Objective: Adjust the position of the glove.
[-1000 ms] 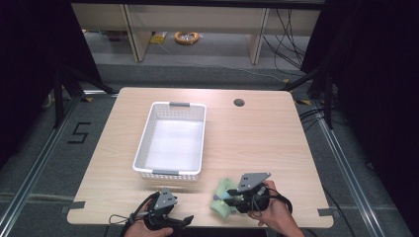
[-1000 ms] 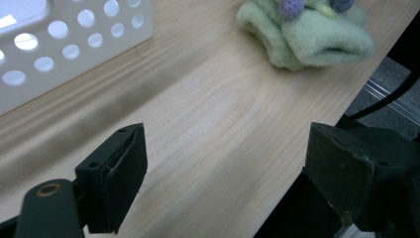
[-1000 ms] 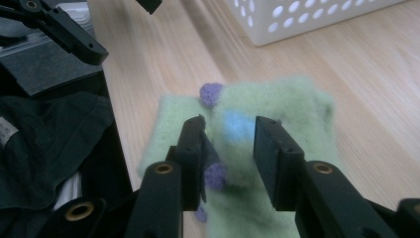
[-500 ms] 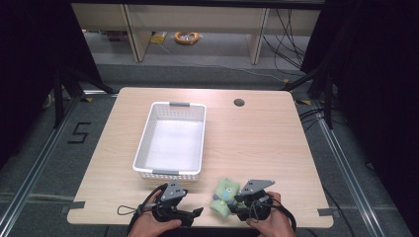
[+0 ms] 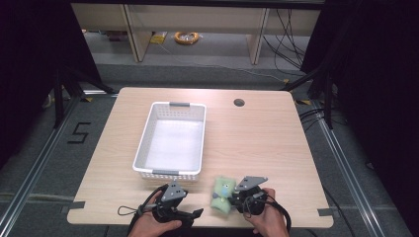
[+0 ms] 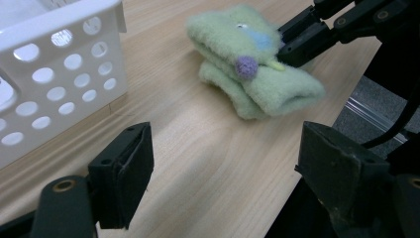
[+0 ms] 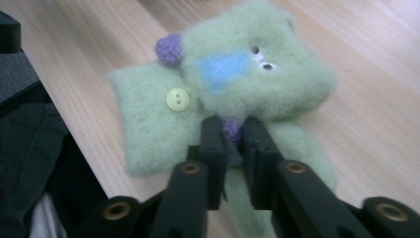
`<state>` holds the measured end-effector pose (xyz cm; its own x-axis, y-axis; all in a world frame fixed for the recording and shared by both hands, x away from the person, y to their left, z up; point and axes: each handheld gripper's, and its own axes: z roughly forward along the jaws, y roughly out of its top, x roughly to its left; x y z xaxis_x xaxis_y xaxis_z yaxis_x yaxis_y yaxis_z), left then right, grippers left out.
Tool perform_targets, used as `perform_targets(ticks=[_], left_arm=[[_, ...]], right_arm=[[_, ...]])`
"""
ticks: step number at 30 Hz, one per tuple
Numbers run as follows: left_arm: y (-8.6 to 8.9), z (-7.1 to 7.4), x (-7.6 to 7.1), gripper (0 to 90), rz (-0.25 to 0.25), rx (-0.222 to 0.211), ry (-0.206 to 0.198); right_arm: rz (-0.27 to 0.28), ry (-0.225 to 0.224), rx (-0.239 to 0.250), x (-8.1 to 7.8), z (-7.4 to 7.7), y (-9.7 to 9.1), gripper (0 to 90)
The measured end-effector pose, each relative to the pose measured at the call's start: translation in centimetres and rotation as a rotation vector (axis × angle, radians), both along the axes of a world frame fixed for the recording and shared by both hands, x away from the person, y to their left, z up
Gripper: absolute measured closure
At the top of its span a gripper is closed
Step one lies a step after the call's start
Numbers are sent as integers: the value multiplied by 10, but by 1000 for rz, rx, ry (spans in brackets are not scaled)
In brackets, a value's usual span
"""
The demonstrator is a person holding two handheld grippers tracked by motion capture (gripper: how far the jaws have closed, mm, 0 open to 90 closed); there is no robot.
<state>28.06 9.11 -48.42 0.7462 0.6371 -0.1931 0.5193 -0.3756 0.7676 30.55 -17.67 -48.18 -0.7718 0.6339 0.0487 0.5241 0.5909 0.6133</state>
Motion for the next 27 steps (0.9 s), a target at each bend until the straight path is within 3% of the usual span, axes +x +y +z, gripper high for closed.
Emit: perform_targets(ticks=[1,3,5,8,10,11,13,14,15,19,20,21,24,26,27], left_arm=[[1,0,0,211,-7,10,0],[3,1,2,210,-21,30,-13],[1,0,1,210,-2,-7,-2],[2,0,2,210,-2,-1,14],[4,1,3,210,-18,25,2],[2,0,2,210,4,-10,7],[4,1,3,210,-9,8,10],[3,1,4,210,-2,-4,25],[3,1,4,210,1,-16,15],[3,3,5,210,-9,-2,11],[2,3,6,210,-7,-5,5],[-1,4,5,210,13,-32,15],[-5,7,7,210,-11,-14,3],[-11,7,8,210,-4,-31,6],[-11,8,10,210,-25,1,-11]], right_arm=[[28,-30,7,1,1,-2,851],[51,-43,8,1,7,-5,855],[71,-71,10,1,13,-8,856],[101,-88,-9,1,26,-16,858],[125,-105,2,3,32,-19,860],[136,-100,10,3,36,-20,861],[195,-133,24,3,42,-21,860],[212,-124,24,3,46,-22,860],[240,-145,31,4,47,-22,861],[313,-97,71,7,51,-22,860],[349,-104,68,10,50,-20,860],[362,-96,67,11,50,-20,860],[388,-82,78,17,45,-17,860],[401,-61,75,22,40,-16,859],[403,-56,67,24,37,-16,857]])
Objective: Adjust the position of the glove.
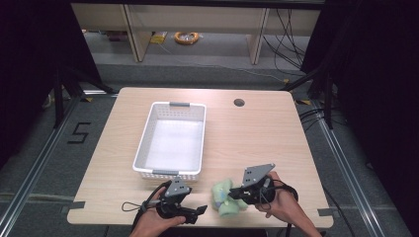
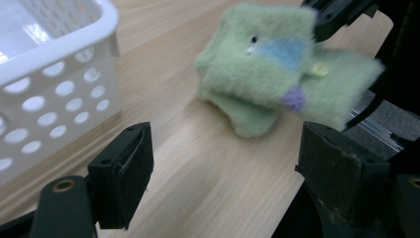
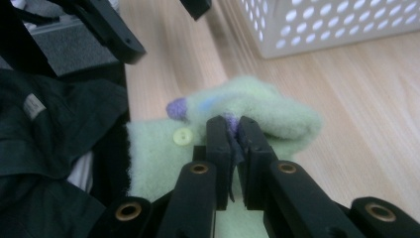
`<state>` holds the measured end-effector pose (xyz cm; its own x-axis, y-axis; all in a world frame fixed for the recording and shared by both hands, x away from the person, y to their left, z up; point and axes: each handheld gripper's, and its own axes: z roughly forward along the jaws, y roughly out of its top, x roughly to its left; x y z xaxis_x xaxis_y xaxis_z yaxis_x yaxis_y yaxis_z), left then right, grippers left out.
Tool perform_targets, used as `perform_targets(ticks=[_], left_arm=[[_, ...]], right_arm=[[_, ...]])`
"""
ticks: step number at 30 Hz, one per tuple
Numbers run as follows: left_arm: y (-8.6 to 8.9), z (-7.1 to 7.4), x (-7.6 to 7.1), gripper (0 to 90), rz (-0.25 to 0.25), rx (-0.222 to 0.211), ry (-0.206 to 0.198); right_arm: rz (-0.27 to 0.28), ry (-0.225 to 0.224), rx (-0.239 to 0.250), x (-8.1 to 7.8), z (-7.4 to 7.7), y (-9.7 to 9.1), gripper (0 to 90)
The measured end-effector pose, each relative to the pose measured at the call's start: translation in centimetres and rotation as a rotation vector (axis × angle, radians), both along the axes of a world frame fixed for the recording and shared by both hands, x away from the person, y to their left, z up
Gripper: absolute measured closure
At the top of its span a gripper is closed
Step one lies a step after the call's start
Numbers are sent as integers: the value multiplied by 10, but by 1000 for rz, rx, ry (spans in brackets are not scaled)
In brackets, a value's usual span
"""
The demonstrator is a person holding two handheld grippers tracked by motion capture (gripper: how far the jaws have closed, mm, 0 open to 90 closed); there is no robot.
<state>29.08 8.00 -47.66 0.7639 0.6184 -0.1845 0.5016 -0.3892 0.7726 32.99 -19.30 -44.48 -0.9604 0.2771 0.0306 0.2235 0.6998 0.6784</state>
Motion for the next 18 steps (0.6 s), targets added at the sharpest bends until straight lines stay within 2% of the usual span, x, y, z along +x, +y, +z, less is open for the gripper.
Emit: perform_targets(ticks=[1,2,3,4,6,7,9,11,12,15,16,17,18], left_arm=[[-2,1,1,211,-6,8,6],[-8,0,1,211,0,-32,4],[-9,2,1,212,-8,-12,13],[-12,3,3,215,-28,-3,0],[-21,5,4,216,-23,-32,2],[-23,7,6,218,-34,-17,-18],[-27,10,12,228,-48,-8,-22],[-32,12,16,250,-39,-12,-15],[-34,12,18,259,-52,-7,-24],[-40,13,25,302,-57,-10,-18],[-39,13,28,320,-77,13,-19],[-42,12,29,341,-52,-8,-3],[-43,12,32,350,-62,12,-10]], right_arm=[[3,5,-7,3,-3,-1,856],[5,9,-11,6,-6,-2,856],[7,19,-17,8,-10,-4,854],[-7,23,-27,9,-11,-6,853],[5,24,-26,14,-17,-11,852],[4,28,-28,15,-18,-14,852],[-2,35,-18,16,-21,-17,849],[-12,44,-11,16,-23,-19,845],[5,36,-3,16,-25,-19,842],[-13,29,-7,12,-26,-18,830],[-22,35,-5,11,-26,-18,828],[-29,31,-5,10,-27,-18,825],[-28,33,-8,9,-27,-19,821]])
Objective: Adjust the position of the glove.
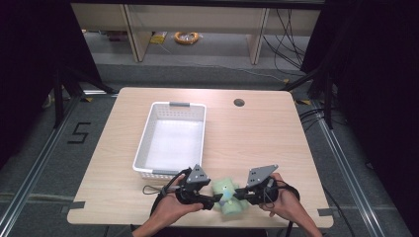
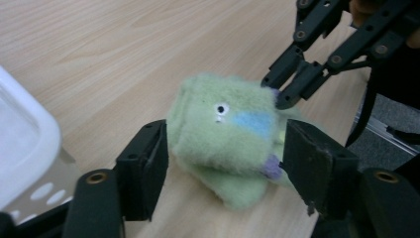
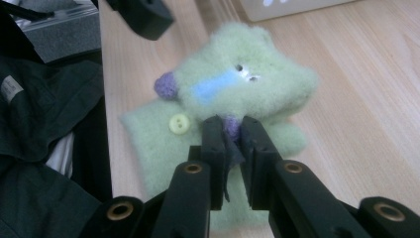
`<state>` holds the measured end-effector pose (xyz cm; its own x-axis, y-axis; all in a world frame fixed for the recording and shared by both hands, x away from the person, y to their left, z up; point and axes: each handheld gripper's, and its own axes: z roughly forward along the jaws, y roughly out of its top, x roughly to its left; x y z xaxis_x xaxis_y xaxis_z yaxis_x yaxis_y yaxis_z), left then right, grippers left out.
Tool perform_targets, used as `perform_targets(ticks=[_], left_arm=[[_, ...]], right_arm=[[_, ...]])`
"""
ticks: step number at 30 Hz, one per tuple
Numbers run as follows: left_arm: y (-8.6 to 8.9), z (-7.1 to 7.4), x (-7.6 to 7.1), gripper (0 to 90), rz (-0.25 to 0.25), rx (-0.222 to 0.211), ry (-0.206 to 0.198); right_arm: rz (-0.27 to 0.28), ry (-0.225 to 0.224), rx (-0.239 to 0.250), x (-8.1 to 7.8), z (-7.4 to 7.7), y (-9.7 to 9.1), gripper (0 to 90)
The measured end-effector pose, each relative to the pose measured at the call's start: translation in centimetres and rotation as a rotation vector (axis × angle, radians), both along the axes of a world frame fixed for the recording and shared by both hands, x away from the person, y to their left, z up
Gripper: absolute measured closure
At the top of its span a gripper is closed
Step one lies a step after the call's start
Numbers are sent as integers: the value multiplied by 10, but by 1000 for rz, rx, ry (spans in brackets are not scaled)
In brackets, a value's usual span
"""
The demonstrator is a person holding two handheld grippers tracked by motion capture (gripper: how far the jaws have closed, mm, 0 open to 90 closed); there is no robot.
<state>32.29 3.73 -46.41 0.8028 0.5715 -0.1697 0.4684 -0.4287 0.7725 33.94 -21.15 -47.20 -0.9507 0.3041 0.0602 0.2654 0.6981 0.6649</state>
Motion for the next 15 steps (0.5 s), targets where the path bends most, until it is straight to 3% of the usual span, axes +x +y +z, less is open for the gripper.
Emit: perform_targets(ticks=[1,2,3,7,11,13,15], left_arm=[[0,0,4,359,-11,20,-8],[-2,-2,5,378,1,0,16],[-4,-3,6,393,14,4,14],[-6,-7,12,399,-11,44,37],[-6,-10,18,403,9,46,62],[-7,-11,20,406,-9,32,82],[-7,-10,21,399,6,44,72]], right_arm=[[11,-10,6,0,-1,0,815],[-9,2,7,-2,-1,0,807],[2,-5,8,-2,-2,0,800],[-24,-8,7,-7,-2,-1,768],[-88,1,9,-16,1,-4,689],[-151,15,8,-24,4,-6,617],[-192,20,0,-34,7,-6,565]])
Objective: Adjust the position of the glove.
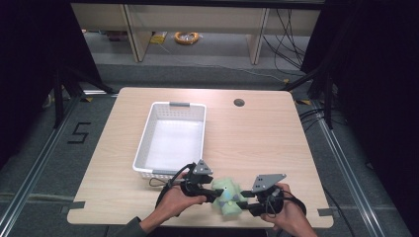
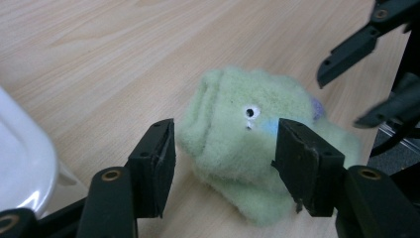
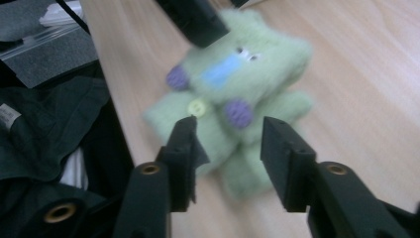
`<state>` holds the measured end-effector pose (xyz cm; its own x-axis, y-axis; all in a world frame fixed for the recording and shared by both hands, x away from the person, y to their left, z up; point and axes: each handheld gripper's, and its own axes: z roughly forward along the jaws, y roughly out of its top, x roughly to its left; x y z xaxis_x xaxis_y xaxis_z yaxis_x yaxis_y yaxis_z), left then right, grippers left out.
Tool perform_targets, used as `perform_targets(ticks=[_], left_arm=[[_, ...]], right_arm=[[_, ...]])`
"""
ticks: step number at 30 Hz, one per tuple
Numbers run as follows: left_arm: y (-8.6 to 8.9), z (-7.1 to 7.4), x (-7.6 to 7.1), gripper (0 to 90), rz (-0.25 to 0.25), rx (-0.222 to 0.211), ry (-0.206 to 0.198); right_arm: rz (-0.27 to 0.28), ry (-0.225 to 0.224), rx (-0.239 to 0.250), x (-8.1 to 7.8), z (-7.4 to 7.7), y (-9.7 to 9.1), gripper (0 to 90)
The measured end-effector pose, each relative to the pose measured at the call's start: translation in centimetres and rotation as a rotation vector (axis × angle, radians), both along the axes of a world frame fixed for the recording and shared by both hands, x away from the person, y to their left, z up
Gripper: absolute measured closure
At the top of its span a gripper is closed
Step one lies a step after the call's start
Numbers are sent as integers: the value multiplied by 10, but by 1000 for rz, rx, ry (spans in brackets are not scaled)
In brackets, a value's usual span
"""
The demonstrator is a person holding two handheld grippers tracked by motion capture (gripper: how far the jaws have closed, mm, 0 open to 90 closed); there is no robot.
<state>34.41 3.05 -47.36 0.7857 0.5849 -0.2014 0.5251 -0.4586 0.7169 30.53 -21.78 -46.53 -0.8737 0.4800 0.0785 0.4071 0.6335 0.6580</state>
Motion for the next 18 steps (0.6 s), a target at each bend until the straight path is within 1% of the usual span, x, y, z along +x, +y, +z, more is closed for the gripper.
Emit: perform_targets(ticks=[1,2,3,4,5,6,7,8,9,10,11,12,13,14,15,16,17,18], left_arm=[[-1,0,1,400,-6,-13,10],[-1,1,1,395,-4,-9,14],[-2,2,0,388,2,-11,17],[-4,2,0,384,11,-18,17],[-4,1,1,384,-15,-2,15],[-5,1,0,383,-5,-2,20],[-6,1,0,382,-15,5,19],[-7,2,-1,382,-15,16,23],[-7,2,-1,383,-15,16,23],[-9,1,-2,383,-13,25,12],[-9,1,-1,384,-33,31,10],[-11,0,-3,385,-23,31,27],[-11,0,-3,386,-23,31,27],[-11,0,-1,390,-27,36,29],[-11,0,1,393,-16,41,22],[-11,0,1,406,-16,41,22],[-10,-1,3,416,-48,70,21],[-10,-1,3,412,-48,70,21]], right_arm=[[-6,4,-4,-3,0,0,554],[-20,12,-7,-8,-1,1,543],[-26,10,-23,-11,-2,1,538],[-34,2,-18,-13,-6,3,524],[-43,20,-37,-16,-7,4,513],[-48,24,-37,-18,-9,5,513],[-49,31,-43,-20,-10,7,512],[-46,46,-71,-21,-10,9,510],[-46,46,-71,-21,-10,9,510],[-48,27,-80,-22,-12,10,512],[-62,18,-97,-23,-14,13,540],[-64,32,-109,-23,-14,14,555],[-64,32,-109,-23,-14,14,555],[-83,52,-104,-25,-16,16,571],[-83,61,-123,-25,-15,16,582],[-84,60,-127,-24,-16,16,596],[-95,60,-116,-25,-18,17,604],[-95,60,-116,-25,-18,17,604]])
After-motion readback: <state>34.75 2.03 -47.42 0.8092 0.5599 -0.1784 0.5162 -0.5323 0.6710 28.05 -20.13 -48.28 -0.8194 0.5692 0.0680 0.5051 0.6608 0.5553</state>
